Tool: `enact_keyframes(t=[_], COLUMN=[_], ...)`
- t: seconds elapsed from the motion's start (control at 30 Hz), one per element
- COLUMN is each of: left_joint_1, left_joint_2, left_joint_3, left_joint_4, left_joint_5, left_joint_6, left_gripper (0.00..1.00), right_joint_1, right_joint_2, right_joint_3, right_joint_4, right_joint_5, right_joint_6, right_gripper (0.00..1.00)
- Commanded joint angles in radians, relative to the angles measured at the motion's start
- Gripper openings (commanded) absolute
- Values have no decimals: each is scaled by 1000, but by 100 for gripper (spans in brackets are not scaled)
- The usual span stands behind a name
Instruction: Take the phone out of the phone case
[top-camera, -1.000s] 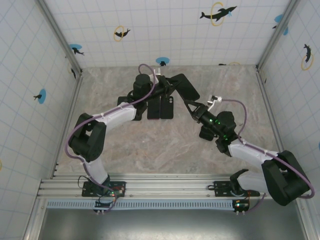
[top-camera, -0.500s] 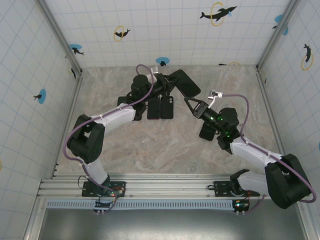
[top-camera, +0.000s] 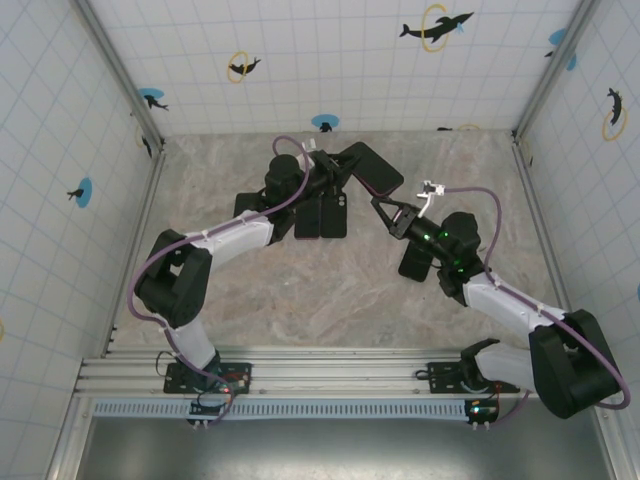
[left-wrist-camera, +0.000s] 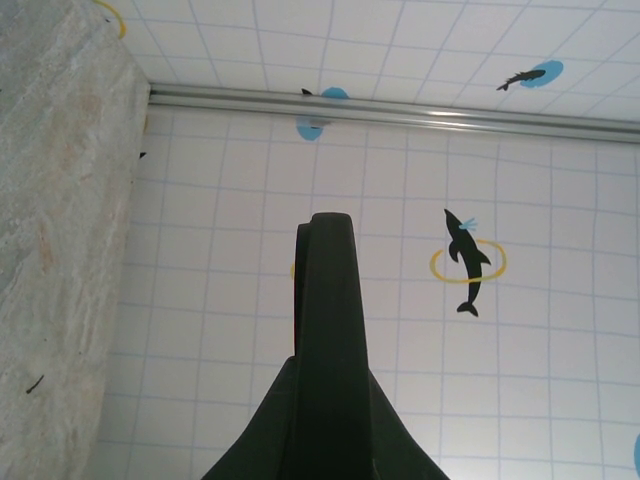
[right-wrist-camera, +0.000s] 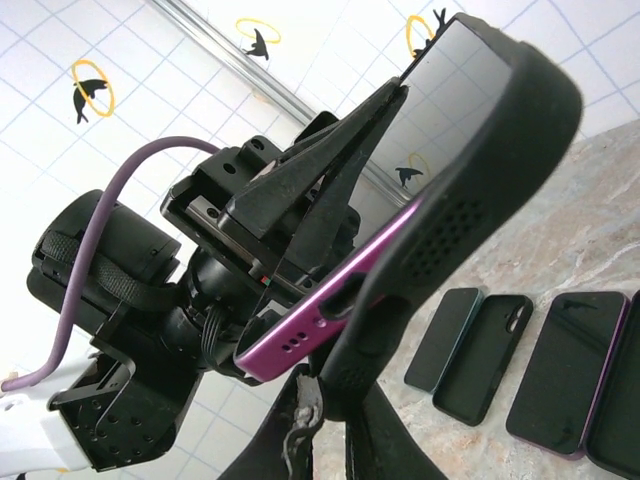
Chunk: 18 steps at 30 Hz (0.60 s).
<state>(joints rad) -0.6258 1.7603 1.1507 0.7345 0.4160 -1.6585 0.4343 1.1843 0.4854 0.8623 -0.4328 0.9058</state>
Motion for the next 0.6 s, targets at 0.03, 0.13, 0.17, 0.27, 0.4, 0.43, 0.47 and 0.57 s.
enact_keyframes(t=[0.03,0.13,0.17,0.27,0.4,0.43,0.47,0.57], left_joint_1=[-41,-39,-34,-17,21,30,39,65], left_joint_2=[-113,-117,-117,-126,-133,-134,-134,-136], left_joint_3=[21,20,21,37,92,105,114,140], left_joint_4=[106,66,50,-45,-224,-257,-274,-312], left_joint_5=[129,139,145,168,200,207,225,282], left_joint_6=[-31,13,36,138,315,356,400,534], left_gripper=[3,3,3,2,0,1,1,1], right_joint_1=[-39,-50,-60,-92,-144,-162,-181,-228], right_joint_2=[20,14,10,-5,-33,-37,-41,-50], right_joint_3=[17,22,24,38,79,83,83,106], right_joint_4=[-118,-117,-119,-159,-319,-332,-341,-417], right_joint_5=[75,57,12,-54,-172,-207,-250,-350], right_joint_6=[-13,-21,-27,-70,-244,-266,-285,-391], right_gripper=[11,14,16,25,37,39,42,49])
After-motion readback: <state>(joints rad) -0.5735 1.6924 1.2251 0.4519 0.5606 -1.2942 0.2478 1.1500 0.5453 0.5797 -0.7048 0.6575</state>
